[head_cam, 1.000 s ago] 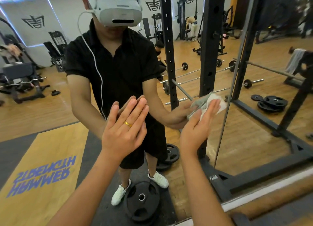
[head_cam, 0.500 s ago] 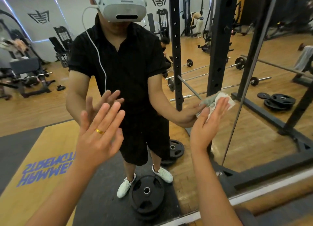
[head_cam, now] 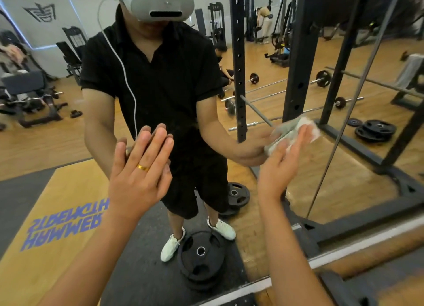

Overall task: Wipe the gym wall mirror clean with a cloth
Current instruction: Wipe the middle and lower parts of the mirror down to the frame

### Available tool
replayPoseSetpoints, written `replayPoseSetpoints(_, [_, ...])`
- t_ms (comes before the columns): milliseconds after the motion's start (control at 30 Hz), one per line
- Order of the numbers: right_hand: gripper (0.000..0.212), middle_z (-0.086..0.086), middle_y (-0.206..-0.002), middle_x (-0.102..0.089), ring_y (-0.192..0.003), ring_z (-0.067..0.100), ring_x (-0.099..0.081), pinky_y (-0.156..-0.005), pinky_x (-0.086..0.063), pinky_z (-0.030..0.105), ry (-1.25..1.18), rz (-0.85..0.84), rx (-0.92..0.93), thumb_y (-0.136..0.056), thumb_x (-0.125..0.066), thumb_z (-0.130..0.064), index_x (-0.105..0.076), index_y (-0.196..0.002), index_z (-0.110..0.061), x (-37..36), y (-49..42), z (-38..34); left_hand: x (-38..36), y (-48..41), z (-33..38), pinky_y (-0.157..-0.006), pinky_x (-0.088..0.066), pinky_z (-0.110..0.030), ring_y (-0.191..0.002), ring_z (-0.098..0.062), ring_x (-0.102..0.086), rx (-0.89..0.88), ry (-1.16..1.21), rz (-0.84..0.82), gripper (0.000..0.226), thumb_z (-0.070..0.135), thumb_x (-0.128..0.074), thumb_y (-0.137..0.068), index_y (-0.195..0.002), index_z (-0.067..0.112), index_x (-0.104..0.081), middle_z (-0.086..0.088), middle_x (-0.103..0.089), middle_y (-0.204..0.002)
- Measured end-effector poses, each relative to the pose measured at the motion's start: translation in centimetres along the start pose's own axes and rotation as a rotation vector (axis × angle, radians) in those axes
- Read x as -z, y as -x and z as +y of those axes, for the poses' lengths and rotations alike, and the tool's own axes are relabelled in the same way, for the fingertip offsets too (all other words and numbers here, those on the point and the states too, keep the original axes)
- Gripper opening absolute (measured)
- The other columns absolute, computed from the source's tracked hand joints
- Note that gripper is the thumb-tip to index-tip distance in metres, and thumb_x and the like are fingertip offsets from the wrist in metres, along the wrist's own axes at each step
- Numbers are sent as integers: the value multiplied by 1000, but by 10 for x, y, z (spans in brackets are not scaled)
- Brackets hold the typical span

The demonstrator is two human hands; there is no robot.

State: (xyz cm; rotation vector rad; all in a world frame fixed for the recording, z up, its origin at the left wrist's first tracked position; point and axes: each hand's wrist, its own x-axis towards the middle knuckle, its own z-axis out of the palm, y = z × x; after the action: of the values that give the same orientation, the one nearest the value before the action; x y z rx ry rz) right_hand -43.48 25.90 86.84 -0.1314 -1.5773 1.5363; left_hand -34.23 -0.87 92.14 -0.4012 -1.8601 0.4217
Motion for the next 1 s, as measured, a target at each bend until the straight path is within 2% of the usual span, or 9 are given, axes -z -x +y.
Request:
replayPoseSetpoints(67, [54,5,-171,-19,-159,28,-15,-126,-25,53,40,-82,24,-111,-36,-19,-21,-163,-14,-10,60,8,-1,0,-1,-126,-13,-52,-157,-28,-24,1,-3,-3,63,20,-56,-98,-158,10,-40,-7,-28,-169])
replayPoseSetpoints(133, [56,-4,-172,-12,-160,26,-8,-129,-17,39,71,-226,68,-110,-36,-18,-17,-163,-15,-8,109,19,0,0,-2,-125,-14,-53,-157,-27,-23,-6,-9,-4,63,20,-56,-98,-158,10,-39,-7,-28,-169])
replayPoseSetpoints(267, [55,-3,-170,-14,-160,17,-4,-127,-16,26,100,-302,137,-109,-37,-18,-18,-161,-11,7,80,21,0,1,-1,-126,-11,-51,-157,-27,-22,-8,-6,7,63,20,-54,-99,-159,10,-39,-6,-26,-170])
replayPoseSetpoints(433, [53,-6,-168,-15,-159,21,-10,-128,-23,37,24,-127,108,-112,-38,-12,-22,-162,-11,9,3,-15,-3,-1,-1,-127,-9,-50,-157,-27,-23,-5,-5,9,62,21,-54,-99,-158,11,-40,-7,-29,-169])
replayPoseSetpoints(567, [57,-10,-170,-12,-158,28,-18,-121,-33,57,56,-87,62,-112,-35,-17,-14,-164,-21,-14,66,-13,-2,2,-1,-127,-12,-51,-156,-27,-25,-3,-4,14,63,20,-56,-98,-158,11,-41,-6,-29,-168])
replayPoseSetpoints(700, [54,5,-170,-18,-159,29,-10,-125,-25,53,81,-261,111,-110,-37,-18,-19,-160,-8,-12,114,7,-2,2,0,-127,-12,-50,-156,-28,-25,-5,-7,23,62,20,-56,-98,-158,11,-41,-7,-29,-169])
replayPoseSetpoints(867, [52,3,-168,-17,-159,21,-6,-125,-15,20,31,-176,131,-110,-39,-9,-25,-160,-5,-8,38,-35,-4,-1,-1,-127,-11,-50,-157,-26,-25,-4,-12,45,61,20,-55,-98,-157,11,-42,-6,-30,-168])
replayPoseSetpoints(900, [52,5,-169,-17,-159,23,-7,-126,-15,20,-5,-155,128,-110,-39,-7,-25,-160,-5,-11,26,-43,-5,-1,-1,-127,-11,-50,-157,-26,-24,-2,-11,41,61,20,-55,-98,-157,11,-42,-6,-30,-168])
replayPoseSetpoints(1000, [53,9,-169,-19,-159,27,-10,-129,-17,37,-30,-115,108,-110,-37,-7,-22,-160,-8,-25,40,-48,-4,1,-1,-127,-10,-50,-157,-27,-24,-1,-3,28,61,21,-55,-98,-157,12,-42,-7,-32,-167])
